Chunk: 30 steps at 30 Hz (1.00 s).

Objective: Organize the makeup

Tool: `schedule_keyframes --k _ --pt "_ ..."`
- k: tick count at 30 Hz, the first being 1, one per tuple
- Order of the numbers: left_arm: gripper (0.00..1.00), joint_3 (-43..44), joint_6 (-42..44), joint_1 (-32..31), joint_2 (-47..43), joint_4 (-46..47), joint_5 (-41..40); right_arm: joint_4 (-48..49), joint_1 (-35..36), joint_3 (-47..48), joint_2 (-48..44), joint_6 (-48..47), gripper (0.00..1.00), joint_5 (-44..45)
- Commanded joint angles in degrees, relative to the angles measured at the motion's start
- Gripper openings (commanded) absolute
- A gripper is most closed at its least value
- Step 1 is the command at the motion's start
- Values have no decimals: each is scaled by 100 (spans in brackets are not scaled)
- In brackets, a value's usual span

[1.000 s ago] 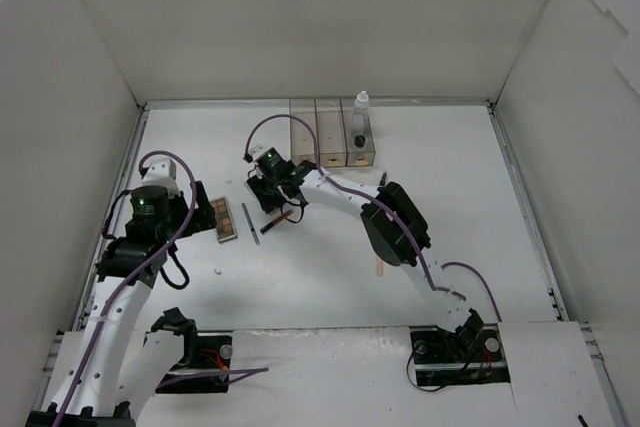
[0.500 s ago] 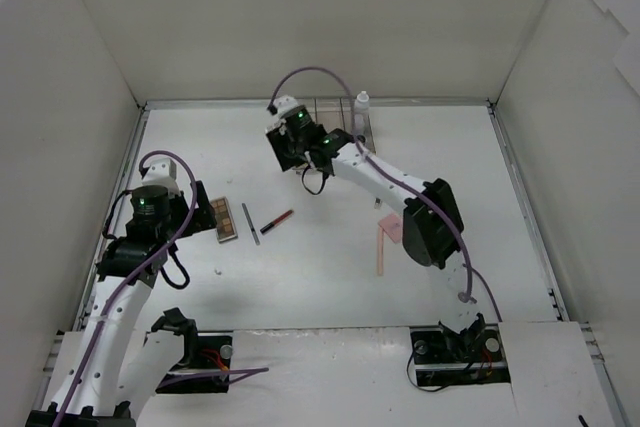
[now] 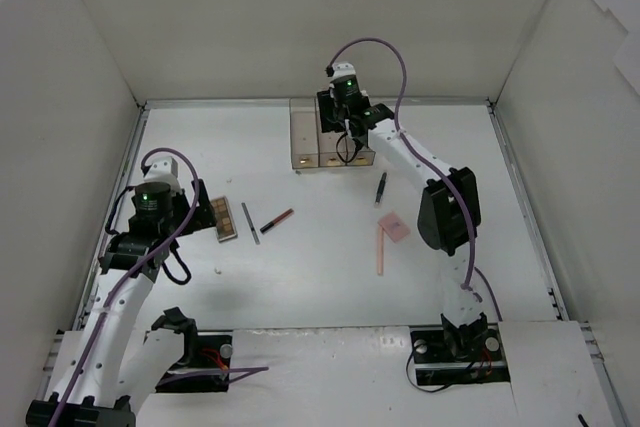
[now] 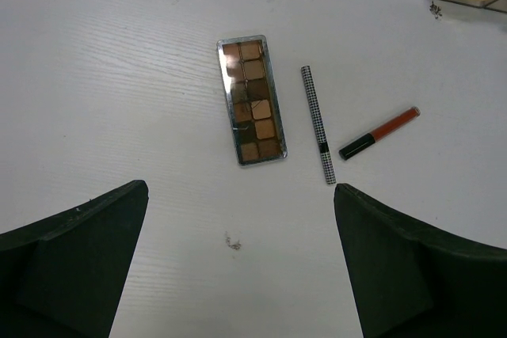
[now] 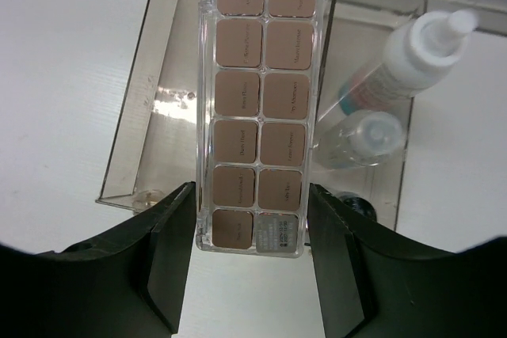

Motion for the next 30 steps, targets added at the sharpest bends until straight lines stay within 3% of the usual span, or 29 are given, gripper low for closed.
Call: schedule_keyframes --k 1,5,15,24,30 --pt "99 86 -4 37 56 232 -78 310 -5 420 177 207 7 -153" --pt "99 85 -30 37 65 232 -70 336 -128 552 528 436 13 -259" --pt "99 164 -232 37 530 127 1 486 -190 587 810 568 57 -241" --pt "100 445 -733 37 1681 109 159 574 -181 246 389 357 68 -294" --pt "98 981 -900 37 2735 91 97 801 -172 -685 -656 287 69 -399"
